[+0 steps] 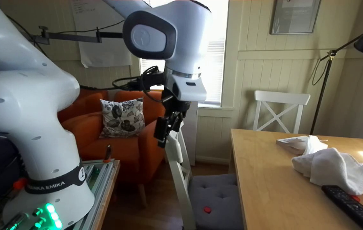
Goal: Pull out the chair
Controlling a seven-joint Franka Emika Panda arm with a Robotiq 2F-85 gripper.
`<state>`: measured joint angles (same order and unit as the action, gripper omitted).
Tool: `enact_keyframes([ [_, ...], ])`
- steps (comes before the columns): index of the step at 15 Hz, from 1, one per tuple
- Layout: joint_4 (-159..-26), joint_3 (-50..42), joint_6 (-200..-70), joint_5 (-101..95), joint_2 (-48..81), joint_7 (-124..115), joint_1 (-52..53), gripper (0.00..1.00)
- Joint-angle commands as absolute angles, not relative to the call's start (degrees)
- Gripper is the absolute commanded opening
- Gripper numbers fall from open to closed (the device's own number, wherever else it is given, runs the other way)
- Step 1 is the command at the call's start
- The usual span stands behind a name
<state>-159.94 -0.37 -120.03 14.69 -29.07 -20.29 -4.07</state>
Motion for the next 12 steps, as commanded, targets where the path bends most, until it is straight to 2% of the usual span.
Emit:
enact_keyframes([
  [1,-159.7,-0.2,-120.1,15.0,-28.2,-20.2,-4.5,1.0],
  [4,-159.4,-0.2,-120.2,15.3,-27.6,-20.2,-4.4,1.0],
  [12,-159.4,-0.6,-122.7,31.7,-21.4,-30.7,-3.8,1.0],
])
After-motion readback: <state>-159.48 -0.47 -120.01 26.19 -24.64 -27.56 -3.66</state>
